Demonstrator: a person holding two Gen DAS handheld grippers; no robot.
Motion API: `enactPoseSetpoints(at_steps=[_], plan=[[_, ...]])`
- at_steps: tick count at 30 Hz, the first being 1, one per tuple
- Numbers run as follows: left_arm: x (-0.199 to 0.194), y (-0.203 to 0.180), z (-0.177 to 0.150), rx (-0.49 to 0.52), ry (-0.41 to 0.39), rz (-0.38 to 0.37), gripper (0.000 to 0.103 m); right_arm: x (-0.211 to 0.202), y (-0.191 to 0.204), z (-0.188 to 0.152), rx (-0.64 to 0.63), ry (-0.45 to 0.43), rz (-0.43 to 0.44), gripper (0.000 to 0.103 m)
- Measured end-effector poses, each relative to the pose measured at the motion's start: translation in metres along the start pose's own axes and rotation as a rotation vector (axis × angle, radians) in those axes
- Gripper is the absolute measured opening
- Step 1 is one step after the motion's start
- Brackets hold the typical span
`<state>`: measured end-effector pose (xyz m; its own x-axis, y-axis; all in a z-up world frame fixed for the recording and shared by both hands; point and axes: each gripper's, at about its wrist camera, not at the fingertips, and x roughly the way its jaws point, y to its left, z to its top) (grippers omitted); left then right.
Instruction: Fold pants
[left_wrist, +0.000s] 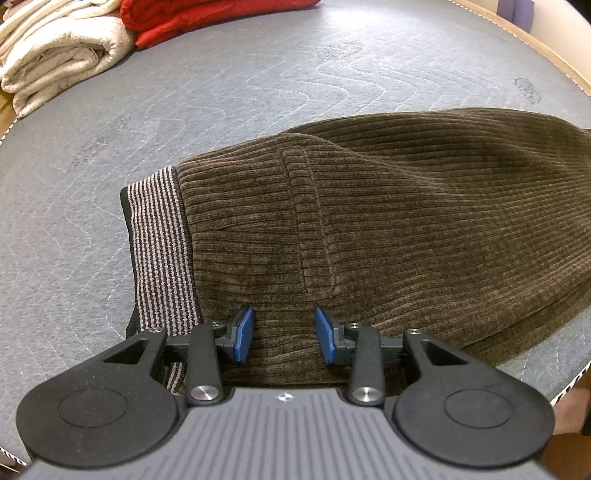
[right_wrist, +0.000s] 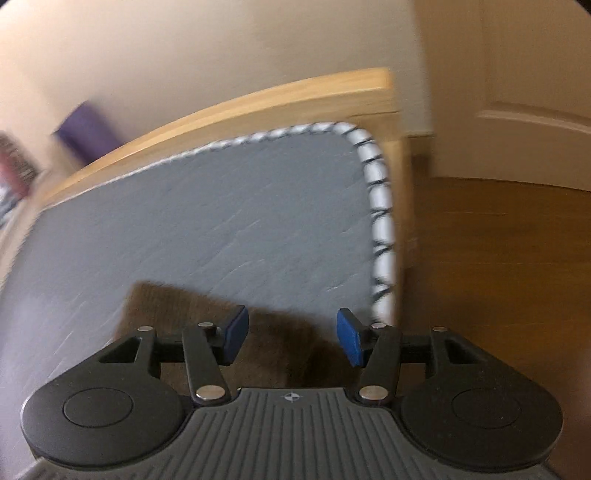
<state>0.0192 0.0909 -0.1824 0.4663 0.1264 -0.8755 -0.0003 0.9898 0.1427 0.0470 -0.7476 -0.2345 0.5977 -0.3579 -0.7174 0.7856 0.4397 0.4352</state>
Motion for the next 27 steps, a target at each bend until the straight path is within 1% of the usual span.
enactPoseSetpoints(at_steps=[1,2,3,4,6,7,8,10,12,13,14,15,16,17,18,20,21,22,23,24,26,27], plan=[[0.000,0.000,0.000,0.002,-0.001,0.001,0.041,0.000,0.003,-0.001,-0.029,-0.004,0.013,0.054],[0.000,0.000,0.000,0.005,-0.002,0.001,0.041,0.002,0.006,-0.002,-0.061,-0.001,0.007,0.050],[0.000,0.000,0.000,0.005,-0.003,0.000,0.041,0.003,0.011,-0.001,-0.094,-0.004,-0.014,0.015],[0.000,0.000,-0.001,0.005,-0.003,-0.001,0.041,0.000,0.014,0.000,-0.120,-0.020,-0.037,0.007],[-0.001,0.000,-0.001,0.003,-0.004,-0.001,0.041,-0.014,0.014,0.005,-0.072,-0.110,-0.080,0.006],[-0.001,0.000,-0.001,0.003,-0.004,-0.001,0.041,-0.019,0.014,0.007,-0.042,-0.134,-0.104,0.006],[-0.001,0.000,-0.001,0.003,-0.004,0.001,0.041,-0.020,0.015,0.006,-0.038,-0.139,-0.135,0.006],[-0.002,0.001,-0.001,0.004,-0.005,0.003,0.041,-0.015,0.015,0.002,-0.045,-0.100,-0.200,0.006],[-0.006,0.003,-0.001,-0.004,-0.008,0.001,0.042,-0.008,0.008,-0.002,-0.007,-0.044,-0.234,0.008],[-0.009,0.005,-0.001,-0.020,-0.012,-0.006,0.043,-0.004,0.008,-0.004,-0.016,-0.012,-0.252,0.012],[-0.013,0.008,0.000,-0.037,-0.021,-0.017,0.044,-0.005,0.012,-0.005,-0.032,-0.013,-0.279,0.019],[-0.018,0.011,-0.001,-0.055,-0.040,-0.032,0.044,-0.008,0.014,-0.005,-0.041,-0.034,-0.303,0.033],[-0.023,0.012,0.000,-0.068,-0.060,-0.044,0.044,-0.015,0.020,-0.004,-0.051,-0.069,-0.316,0.038],[-0.028,0.014,0.001,-0.078,-0.085,-0.063,0.044,-0.022,0.026,-0.005,-0.067,-0.101,-0.300,0.039],[-0.033,0.015,0.002,-0.084,-0.110,-0.088,0.044,-0.029,0.033,-0.005,-0.089,-0.118,-0.268,0.042],[-0.037,0.015,0.003,-0.096,-0.136,-0.146,0.044,-0.041,0.048,-0.008,-0.136,-0.136,-0.204,0.043],[-0.034,0.015,0.004,-0.099,-0.120,-0.179,0.044,-0.047,0.054,-0.009,-0.149,-0.146,-0.174,0.043],[-0.027,0.013,0.004,-0.094,-0.072,-0.200,0.044,-0.054,0.061,-0.013,-0.155,-0.151,-0.138,0.043],[-0.013,0.009,0.001,-0.071,0.036,-0.207,0.044,-0.060,0.068,-0.015,-0.156,-0.149,-0.109,0.043],[-0.007,0.006,-0.006,-0.035,0.067,-0.200,0.044,-0.065,0.074,-0.018,-0.154,-0.136,-0.068,0.044],[-0.016,0.001,-0.004,-0.002,0.046,-0.177,0.044,-0.075,0.086,-0.025,-0.160,-0.096,0.009,0.044],[-0.022,0.001,-0.004,-0.004,0.025,-0.187,0.044,-0.079,0.091,-0.028,-0.169,-0.073,0.042,0.044]])
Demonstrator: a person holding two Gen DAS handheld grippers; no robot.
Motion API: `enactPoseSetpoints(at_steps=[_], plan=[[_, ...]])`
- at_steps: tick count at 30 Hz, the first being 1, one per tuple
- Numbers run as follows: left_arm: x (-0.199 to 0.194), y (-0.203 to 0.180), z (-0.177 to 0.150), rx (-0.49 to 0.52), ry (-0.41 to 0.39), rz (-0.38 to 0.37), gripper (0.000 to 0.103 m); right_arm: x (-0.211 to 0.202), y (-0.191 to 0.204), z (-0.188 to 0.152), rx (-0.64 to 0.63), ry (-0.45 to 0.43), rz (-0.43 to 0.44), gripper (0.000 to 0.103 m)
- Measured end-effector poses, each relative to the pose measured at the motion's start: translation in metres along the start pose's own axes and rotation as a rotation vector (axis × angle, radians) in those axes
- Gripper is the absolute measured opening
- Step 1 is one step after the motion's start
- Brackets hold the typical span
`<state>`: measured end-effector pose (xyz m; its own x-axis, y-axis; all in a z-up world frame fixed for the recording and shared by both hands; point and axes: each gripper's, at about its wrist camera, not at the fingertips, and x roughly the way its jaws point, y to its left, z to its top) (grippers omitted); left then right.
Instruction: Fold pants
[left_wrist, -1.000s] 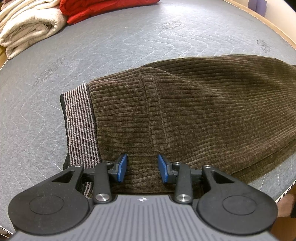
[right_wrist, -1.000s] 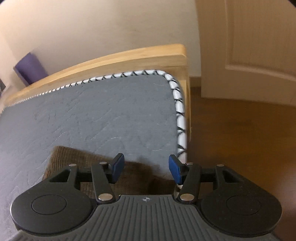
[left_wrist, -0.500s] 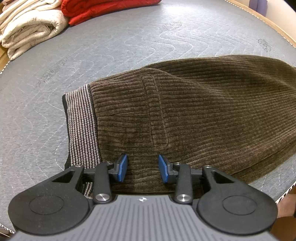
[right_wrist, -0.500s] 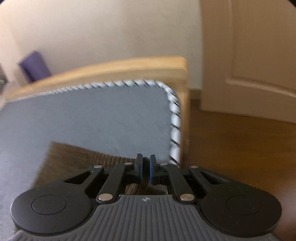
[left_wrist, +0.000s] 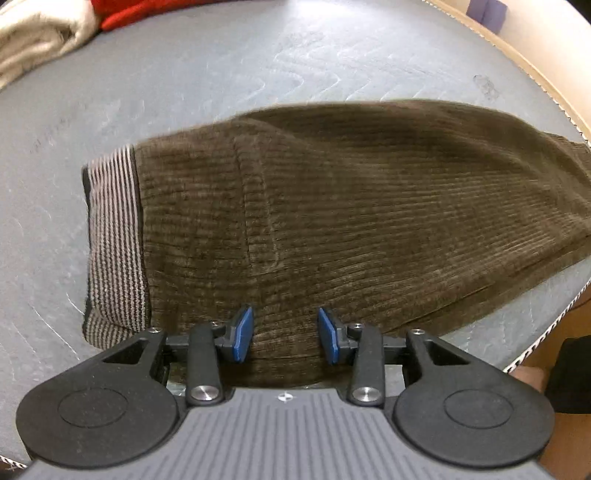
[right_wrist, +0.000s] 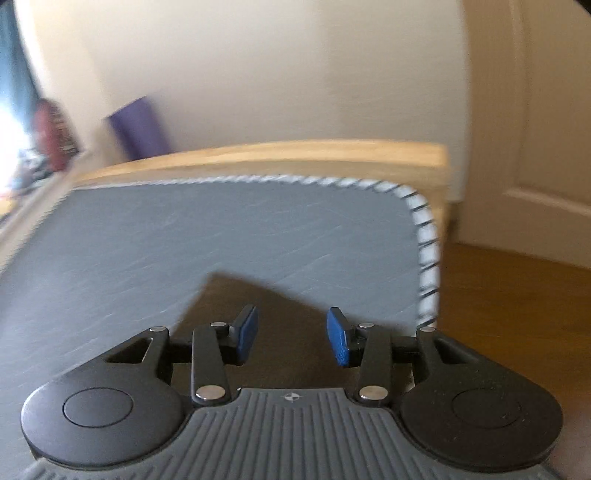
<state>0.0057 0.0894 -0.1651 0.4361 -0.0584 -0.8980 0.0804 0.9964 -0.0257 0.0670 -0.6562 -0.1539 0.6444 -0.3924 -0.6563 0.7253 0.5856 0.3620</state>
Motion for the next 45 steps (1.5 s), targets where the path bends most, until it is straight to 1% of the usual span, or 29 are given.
enactPoseSetpoints(at_steps=[2,4,6,9,12,17,18,20,21,23,24,27,29,30,32,33,34,35,36,37,38,39,40,41,42,43,44,45], plan=[[-0.007,0.004,-0.002,-0.027,-0.031,-0.043,0.044,-0.003,0.011,-0.001,-0.021,0.052,0.064,0.044],[-0.015,0.004,-0.003,-0.043,-0.075,-0.093,0.044,-0.009,0.018,-0.009,-0.038,0.082,0.122,0.044],[-0.020,0.000,-0.001,-0.025,-0.112,-0.146,0.044,-0.020,0.026,-0.016,-0.052,0.095,0.145,0.044],[-0.021,-0.017,-0.001,0.055,-0.134,-0.194,0.045,-0.030,0.023,-0.019,-0.025,0.129,0.139,0.044],[-0.017,-0.037,-0.001,0.135,-0.134,-0.210,0.044,-0.038,0.014,-0.019,0.009,0.144,0.135,0.044],[0.000,-0.059,-0.007,0.222,-0.095,-0.204,0.044,-0.055,0.000,-0.023,-0.003,0.144,0.169,0.044],[0.004,-0.064,-0.009,0.246,-0.086,-0.197,0.044,-0.057,-0.004,-0.026,0.008,0.150,0.174,0.044],[0.013,-0.075,-0.016,0.308,-0.084,-0.154,0.043,-0.054,-0.014,-0.027,0.050,0.191,0.173,0.044],[0.016,-0.078,-0.019,0.340,-0.090,-0.138,0.041,-0.055,-0.020,-0.027,0.088,0.197,0.185,0.044],[0.016,-0.080,-0.021,0.392,-0.110,-0.090,0.009,-0.059,-0.028,-0.028,0.108,0.184,0.190,0.044],[0.013,-0.079,-0.021,0.404,-0.112,-0.092,0.007,-0.059,-0.031,-0.028,0.097,0.187,0.174,0.044],[-0.011,-0.062,-0.017,0.368,-0.144,-0.137,0.003,-0.059,-0.040,-0.028,0.103,0.187,0.158,0.044],[-0.022,-0.049,-0.019,0.333,-0.134,-0.155,0.002,-0.056,-0.046,-0.028,0.096,0.190,0.136,0.044],[-0.020,-0.047,-0.023,0.345,-0.111,-0.130,0.002,-0.055,-0.049,-0.029,0.100,0.193,0.130,0.044],[-0.003,-0.048,-0.035,0.417,-0.032,0.017,0.000,-0.052,-0.053,-0.030,0.111,0.205,0.127,0.044],[0.002,-0.047,-0.039,0.428,-0.013,0.018,0.000,-0.050,-0.054,-0.030,0.116,0.214,0.124,0.044],[-0.002,-0.046,-0.037,0.412,-0.024,0.001,0.000,-0.048,-0.055,-0.031,0.124,0.222,0.123,0.044],[-0.010,-0.043,-0.032,0.370,-0.059,-0.047,0.003,-0.047,-0.056,-0.031,0.130,0.228,0.121,0.044],[-0.021,-0.040,-0.027,0.320,-0.117,-0.109,0.005,-0.046,-0.056,-0.031,0.137,0.232,0.118,0.044],[-0.031,-0.036,-0.023,0.273,-0.169,-0.163,0.015,-0.045,-0.056,-0.032,0.145,0.237,0.115,0.044],[-0.037,-0.033,-0.020,0.230,-0.207,-0.198,0.022,-0.045,-0.056,-0.032,0.148,0.243,0.115,0.044],[-0.038,-0.031,-0.017,0.199,-0.224,-0.214,0.022,-0.044,-0.055,-0.034,0.150,0.250,0.118,0.044],[-0.035,-0.031,-0.015,0.179,-0.219,-0.214,0.022,-0.043,-0.054,-0.035,0.148,0.255,0.121,0.044],[-0.027,-0.031,-0.013,0.166,-0.190,-0.206,0.022,-0.043,-0.052,-0.036,0.142,0.257,0.124,0.044],[-0.015,-0.031,-0.011,0.160,-0.132,-0.185,0.022,-0.043,-0.051,-0.036,0.133,0.255,0.123,0.044],[0.004,-0.029,-0.013,0.156,-0.024,-0.142,0.022,-0.043,-0.050,-0.036,0.125,0.252,0.119,0.044],[0.018,-0.028,-0.017,0.153,0.050,-0.123,0.020,-0.043,-0.050,-0.035,0.121,0.248,0.117,0.044],[0.015,-0.027,-0.018,0.162,0.016,-0.131,0.020,-0.043,-0.052,-0.035,0.120,0.244,0.117,0.044]])
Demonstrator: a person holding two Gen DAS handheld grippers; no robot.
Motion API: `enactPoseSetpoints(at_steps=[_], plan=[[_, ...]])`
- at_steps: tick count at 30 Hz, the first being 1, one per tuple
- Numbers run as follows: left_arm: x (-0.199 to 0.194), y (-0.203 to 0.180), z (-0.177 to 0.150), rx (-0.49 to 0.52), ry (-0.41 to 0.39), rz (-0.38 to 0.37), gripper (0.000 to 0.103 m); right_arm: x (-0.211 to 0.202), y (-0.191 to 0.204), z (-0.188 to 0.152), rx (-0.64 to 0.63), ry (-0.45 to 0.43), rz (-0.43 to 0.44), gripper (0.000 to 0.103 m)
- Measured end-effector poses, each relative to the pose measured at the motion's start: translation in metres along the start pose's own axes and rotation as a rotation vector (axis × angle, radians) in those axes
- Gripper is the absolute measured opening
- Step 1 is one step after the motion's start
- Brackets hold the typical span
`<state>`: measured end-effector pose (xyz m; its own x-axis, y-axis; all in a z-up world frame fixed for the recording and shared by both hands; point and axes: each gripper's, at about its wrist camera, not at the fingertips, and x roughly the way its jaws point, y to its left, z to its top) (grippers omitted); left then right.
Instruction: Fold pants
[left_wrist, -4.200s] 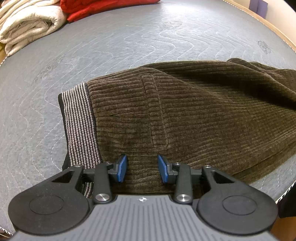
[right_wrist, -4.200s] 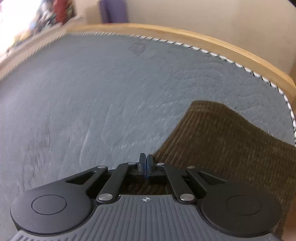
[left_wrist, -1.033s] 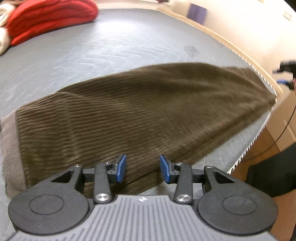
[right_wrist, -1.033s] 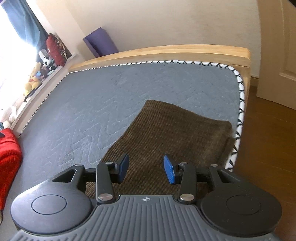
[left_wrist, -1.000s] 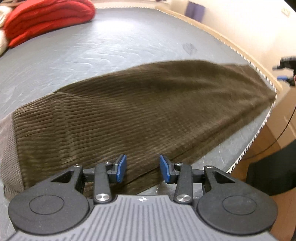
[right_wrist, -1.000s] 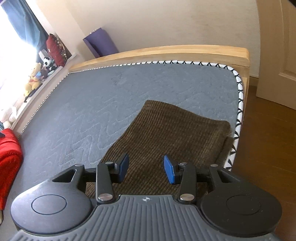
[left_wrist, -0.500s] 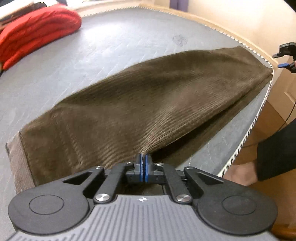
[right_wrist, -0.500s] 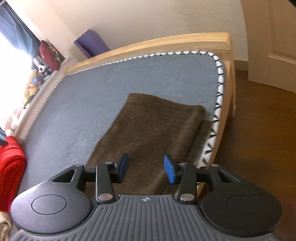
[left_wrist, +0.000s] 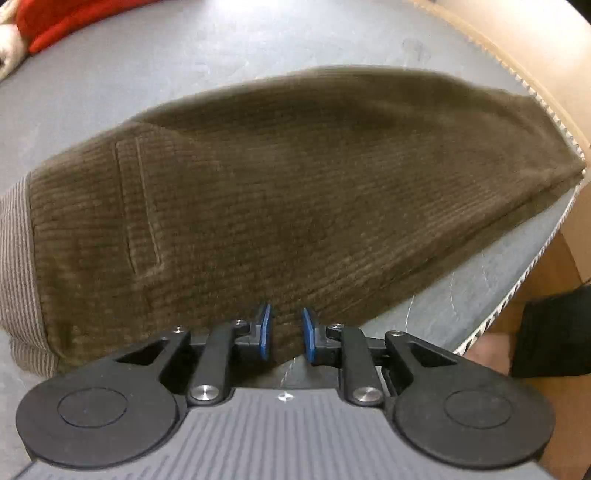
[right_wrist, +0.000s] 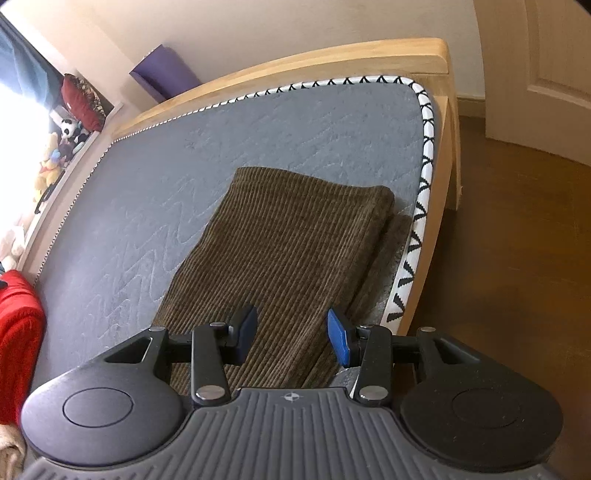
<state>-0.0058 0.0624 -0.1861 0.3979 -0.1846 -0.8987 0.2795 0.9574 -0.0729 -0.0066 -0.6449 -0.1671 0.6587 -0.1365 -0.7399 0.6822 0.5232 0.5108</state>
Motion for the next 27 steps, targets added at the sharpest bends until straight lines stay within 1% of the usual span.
enactPoseSetpoints(at_steps=[2,7,13,18,21,22,25,26,27], plan=[[-0.004,-0.003,0.005,0.011,0.021,0.010,0.023,0.000,-0.005,0.002,0.006,-0.010,-0.006,0.044],[-0.006,-0.003,0.003,0.006,0.012,0.009,0.023,0.011,-0.032,0.011,0.061,0.007,-0.027,0.044],[0.007,-0.012,0.009,0.028,0.005,0.017,0.023,0.034,-0.057,0.024,0.104,0.034,-0.037,0.048],[0.008,-0.012,0.010,0.028,0.004,0.017,0.023,0.060,-0.063,0.030,0.155,0.070,-0.023,0.048],[0.010,-0.013,0.009,0.035,-0.001,0.020,0.023,0.070,-0.063,0.035,0.186,0.055,-0.011,0.048],[0.010,-0.013,0.009,0.035,-0.002,0.020,0.023,0.074,-0.063,0.037,0.196,0.052,-0.009,0.050],[0.010,-0.013,0.009,0.032,-0.004,0.019,0.023,0.085,-0.058,0.037,0.182,0.061,-0.050,0.051],[0.010,-0.013,0.009,0.032,-0.004,0.019,0.023,0.087,-0.056,0.039,0.171,0.053,-0.066,0.051],[0.010,-0.013,0.009,0.032,-0.003,0.020,0.023,0.086,-0.054,0.039,0.167,0.034,-0.087,0.042]])
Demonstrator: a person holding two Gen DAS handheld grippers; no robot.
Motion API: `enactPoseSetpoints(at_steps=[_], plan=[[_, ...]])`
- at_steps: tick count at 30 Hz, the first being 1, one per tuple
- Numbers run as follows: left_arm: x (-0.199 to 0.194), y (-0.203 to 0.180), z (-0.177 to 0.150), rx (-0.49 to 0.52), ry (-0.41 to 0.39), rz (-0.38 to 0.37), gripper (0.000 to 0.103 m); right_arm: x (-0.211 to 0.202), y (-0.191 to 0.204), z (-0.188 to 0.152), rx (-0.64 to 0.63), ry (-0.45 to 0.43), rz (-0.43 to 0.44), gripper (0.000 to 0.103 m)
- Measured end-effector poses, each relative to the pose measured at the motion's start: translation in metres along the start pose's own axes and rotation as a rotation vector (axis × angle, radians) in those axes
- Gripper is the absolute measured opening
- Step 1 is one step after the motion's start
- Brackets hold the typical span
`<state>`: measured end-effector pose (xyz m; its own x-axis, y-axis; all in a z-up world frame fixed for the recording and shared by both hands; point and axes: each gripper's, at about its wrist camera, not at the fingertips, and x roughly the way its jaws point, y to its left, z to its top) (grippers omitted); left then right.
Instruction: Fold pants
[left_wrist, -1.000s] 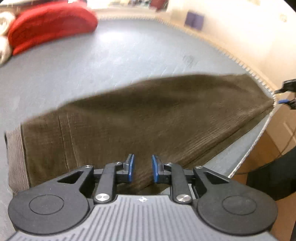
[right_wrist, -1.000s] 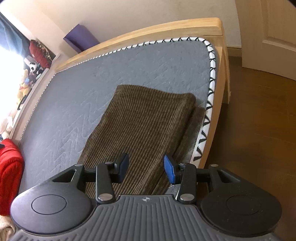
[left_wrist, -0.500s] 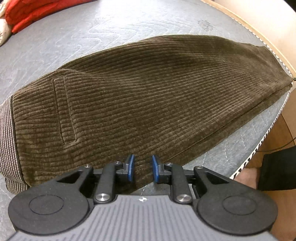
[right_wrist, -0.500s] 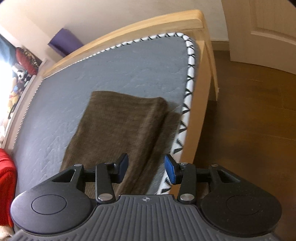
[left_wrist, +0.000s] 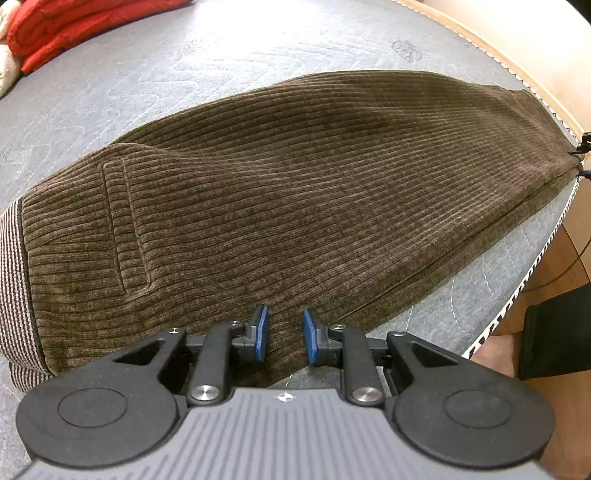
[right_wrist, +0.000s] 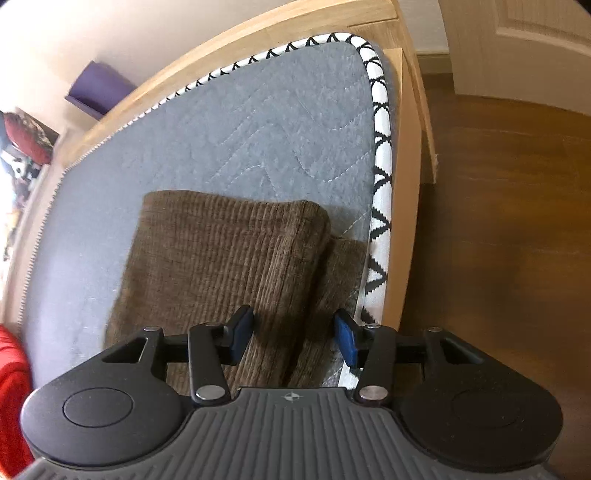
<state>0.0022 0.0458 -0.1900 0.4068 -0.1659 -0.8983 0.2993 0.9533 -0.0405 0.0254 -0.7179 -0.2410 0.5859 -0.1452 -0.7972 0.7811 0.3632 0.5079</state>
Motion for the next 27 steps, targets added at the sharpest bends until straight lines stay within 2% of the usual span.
enactPoseSetpoints(at_steps=[1,4,7,9,12,14,16,18,21,23,25,27], plan=[[0.001,-0.001,0.000,0.001,0.000,0.001,0.023,-0.003,0.001,0.000,0.008,-0.024,-0.017,0.025],[0.000,-0.002,0.001,0.006,0.004,0.003,0.023,-0.012,0.003,-0.002,0.049,-0.049,-0.016,0.018],[0.000,-0.002,0.002,0.001,0.005,0.003,0.023,-0.032,0.019,-0.008,-0.006,-0.120,-0.015,0.017],[-0.002,-0.001,0.002,-0.007,-0.001,0.005,0.023,-0.052,0.044,-0.017,-0.112,-0.198,-0.002,0.016],[-0.009,0.003,0.001,-0.045,-0.022,-0.006,0.024,-0.097,0.096,-0.043,-0.334,-0.348,0.065,0.015],[-0.022,0.012,0.002,-0.089,-0.077,-0.012,0.024,-0.129,0.132,-0.072,-0.504,-0.450,0.099,0.015],[-0.035,0.025,0.004,-0.149,-0.134,-0.022,0.024,-0.159,0.169,-0.112,-0.684,-0.527,0.162,0.015],[-0.046,0.042,0.002,-0.227,-0.178,-0.031,0.024,-0.189,0.202,-0.166,-0.875,-0.594,0.245,0.015],[-0.054,0.061,-0.003,-0.302,-0.188,-0.023,0.024,-0.228,0.235,-0.261,-1.137,-0.627,0.401,0.015],[-0.054,0.069,-0.007,-0.324,-0.178,-0.015,0.024,-0.244,0.243,-0.333,-1.319,-0.586,0.513,0.015],[-0.058,0.074,-0.010,-0.326,-0.186,0.018,0.024,-0.248,0.241,-0.404,-1.505,-0.467,0.605,0.015],[-0.062,0.082,-0.013,-0.350,-0.196,0.028,0.024,-0.239,0.226,-0.475,-1.709,-0.334,0.646,0.016]])
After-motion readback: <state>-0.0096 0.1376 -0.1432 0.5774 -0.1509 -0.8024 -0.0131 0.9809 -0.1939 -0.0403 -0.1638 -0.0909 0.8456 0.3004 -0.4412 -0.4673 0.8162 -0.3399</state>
